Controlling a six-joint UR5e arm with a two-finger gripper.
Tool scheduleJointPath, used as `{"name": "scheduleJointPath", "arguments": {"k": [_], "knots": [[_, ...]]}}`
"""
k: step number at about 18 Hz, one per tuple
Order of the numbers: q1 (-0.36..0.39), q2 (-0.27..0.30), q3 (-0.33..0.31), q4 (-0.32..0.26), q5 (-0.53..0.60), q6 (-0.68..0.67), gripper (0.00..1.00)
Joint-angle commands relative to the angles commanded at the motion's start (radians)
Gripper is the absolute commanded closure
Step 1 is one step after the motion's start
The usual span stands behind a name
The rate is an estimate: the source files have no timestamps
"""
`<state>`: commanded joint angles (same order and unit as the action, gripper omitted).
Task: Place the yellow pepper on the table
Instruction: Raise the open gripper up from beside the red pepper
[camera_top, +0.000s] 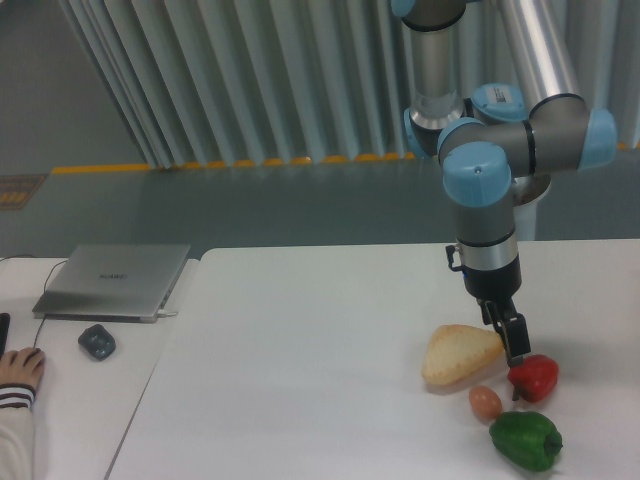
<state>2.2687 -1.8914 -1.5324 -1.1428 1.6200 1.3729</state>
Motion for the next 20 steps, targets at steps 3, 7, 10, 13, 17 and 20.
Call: {"name": "scheduleJointPath", "arguments": {"k": [3, 7, 10, 13, 17, 20], "knots": [[0.015, 0.000, -0.002, 0.003, -0.056, -0.004, 0.00], [0.023, 0.002, -0.047, 0.006, -0.083, -0.026, 0.00], [0.032, 0.012, -0.077, 0.009, -0.081, -0.074, 0.00], [0.052, 0.023, -0.077, 0.009, -0.089, -0.067, 0.00], [0.061, 0.023, -0.078, 0.021, -0.135, -0.070, 0.00], [0.067, 0.032, -0.077, 0.052, -0.129, -0.074, 0.00]]}}
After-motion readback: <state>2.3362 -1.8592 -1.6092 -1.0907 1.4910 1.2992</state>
